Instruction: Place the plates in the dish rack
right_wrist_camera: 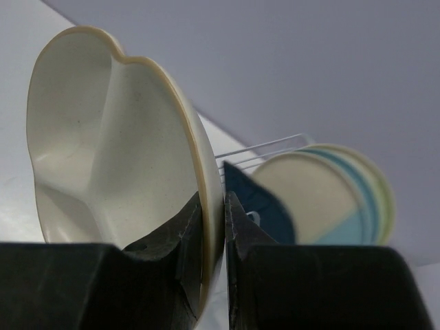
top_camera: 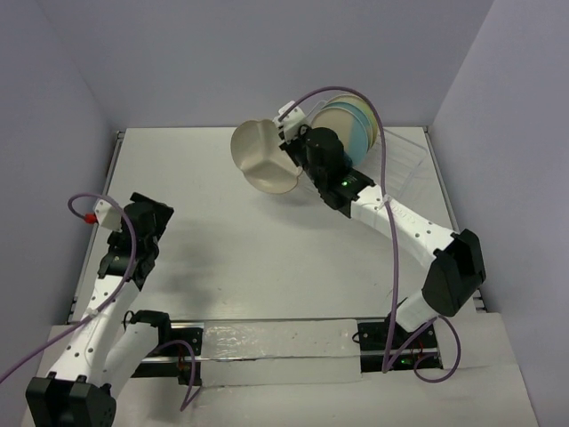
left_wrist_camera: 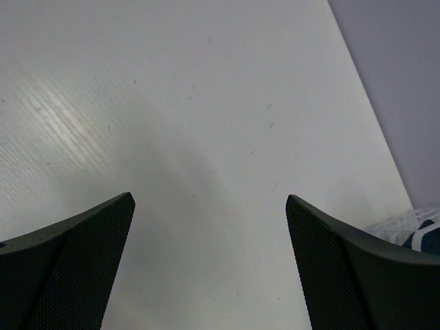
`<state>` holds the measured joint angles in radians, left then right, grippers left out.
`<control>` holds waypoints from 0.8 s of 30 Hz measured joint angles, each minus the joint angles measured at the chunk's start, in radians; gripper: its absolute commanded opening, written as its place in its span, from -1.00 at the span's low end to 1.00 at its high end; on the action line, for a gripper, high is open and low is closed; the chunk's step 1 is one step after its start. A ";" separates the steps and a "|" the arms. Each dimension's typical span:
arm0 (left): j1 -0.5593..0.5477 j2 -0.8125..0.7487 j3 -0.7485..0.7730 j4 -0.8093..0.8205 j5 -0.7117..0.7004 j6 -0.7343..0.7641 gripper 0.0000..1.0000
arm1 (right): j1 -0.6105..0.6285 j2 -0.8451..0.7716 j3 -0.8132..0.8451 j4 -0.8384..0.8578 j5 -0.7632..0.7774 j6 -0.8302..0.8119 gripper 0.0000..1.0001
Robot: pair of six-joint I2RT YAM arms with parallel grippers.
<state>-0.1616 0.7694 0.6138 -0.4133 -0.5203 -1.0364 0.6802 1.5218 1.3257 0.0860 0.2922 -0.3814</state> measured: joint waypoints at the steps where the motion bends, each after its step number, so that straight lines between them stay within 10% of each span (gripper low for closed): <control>1: 0.000 0.019 0.002 0.001 -0.005 0.001 0.99 | -0.013 -0.007 0.005 0.008 -0.004 -0.041 -1.00; 24: 0.000 0.213 0.059 0.010 -0.055 -0.007 0.99 | -0.173 0.216 0.242 -0.005 0.083 -0.772 -1.00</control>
<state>-0.1616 0.9823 0.6732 -0.4035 -0.5752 -1.0433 0.5073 1.7377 1.5673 0.0811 0.3755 -1.1533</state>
